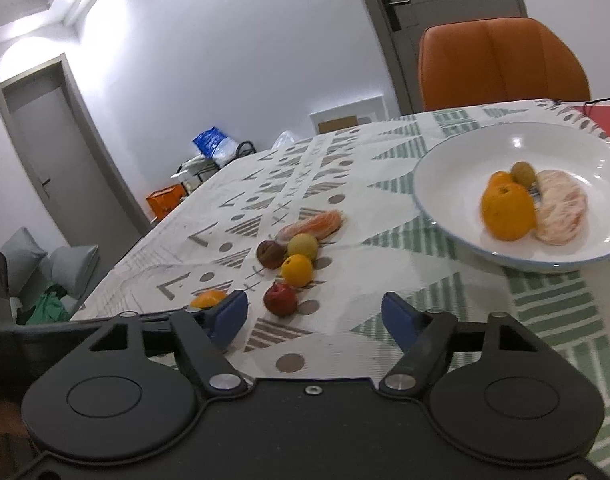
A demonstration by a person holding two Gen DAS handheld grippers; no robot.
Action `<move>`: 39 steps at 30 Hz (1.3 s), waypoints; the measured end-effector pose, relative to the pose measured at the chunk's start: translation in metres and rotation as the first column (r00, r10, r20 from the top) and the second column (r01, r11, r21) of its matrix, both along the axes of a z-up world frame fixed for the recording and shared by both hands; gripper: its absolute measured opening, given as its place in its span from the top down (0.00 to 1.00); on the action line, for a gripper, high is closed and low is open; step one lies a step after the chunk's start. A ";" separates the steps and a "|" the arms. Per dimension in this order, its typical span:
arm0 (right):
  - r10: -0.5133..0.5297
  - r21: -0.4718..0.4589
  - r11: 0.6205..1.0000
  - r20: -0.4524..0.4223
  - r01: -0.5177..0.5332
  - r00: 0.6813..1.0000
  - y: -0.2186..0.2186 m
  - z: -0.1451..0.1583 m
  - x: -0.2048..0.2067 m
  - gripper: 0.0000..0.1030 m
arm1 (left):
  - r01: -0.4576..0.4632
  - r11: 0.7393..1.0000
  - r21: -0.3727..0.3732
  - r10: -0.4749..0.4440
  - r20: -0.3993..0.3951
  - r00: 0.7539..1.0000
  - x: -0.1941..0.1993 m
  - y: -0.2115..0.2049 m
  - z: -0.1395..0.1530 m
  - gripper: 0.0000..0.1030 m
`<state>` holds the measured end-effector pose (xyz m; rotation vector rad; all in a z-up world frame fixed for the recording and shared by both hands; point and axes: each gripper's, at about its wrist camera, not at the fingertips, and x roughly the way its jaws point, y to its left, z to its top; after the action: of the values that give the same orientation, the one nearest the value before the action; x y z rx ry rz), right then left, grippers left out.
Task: Organize fruits
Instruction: 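Grasp the red apple with the right tool while the left tool grasps a mandarin orange, then carry the apple and orange over the white plate and open both tools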
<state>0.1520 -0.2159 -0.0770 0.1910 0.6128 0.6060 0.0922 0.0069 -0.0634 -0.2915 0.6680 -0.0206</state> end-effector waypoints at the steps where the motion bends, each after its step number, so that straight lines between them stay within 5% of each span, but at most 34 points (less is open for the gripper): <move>1: 0.006 -0.003 1.000 -0.002 -0.006 1.000 0.003 0.000 0.001 0.32 | -0.007 1.000 -0.001 0.007 -0.001 1.000 0.000 0.003 0.000 0.65; 19: 0.061 -0.059 0.996 -0.001 -0.061 0.998 0.044 -0.004 0.012 0.45 | -0.079 0.997 -0.006 0.079 0.012 0.997 -0.005 0.028 0.004 0.65; 23: 0.056 -0.074 0.996 -0.015 -0.057 0.998 0.047 -0.008 0.014 0.77 | -0.075 0.997 -0.013 0.076 0.016 0.997 -0.006 0.028 0.004 0.65; 39: 0.011 -0.020 1.000 0.008 -0.011 1.000 0.026 0.002 0.003 0.79 | -0.031 0.999 -0.024 0.032 0.038 0.999 -0.004 0.015 0.012 0.65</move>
<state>0.1552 -0.1903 -0.0753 0.1666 0.6116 0.6106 0.0880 0.0216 -0.0517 -0.3238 0.6255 -0.0037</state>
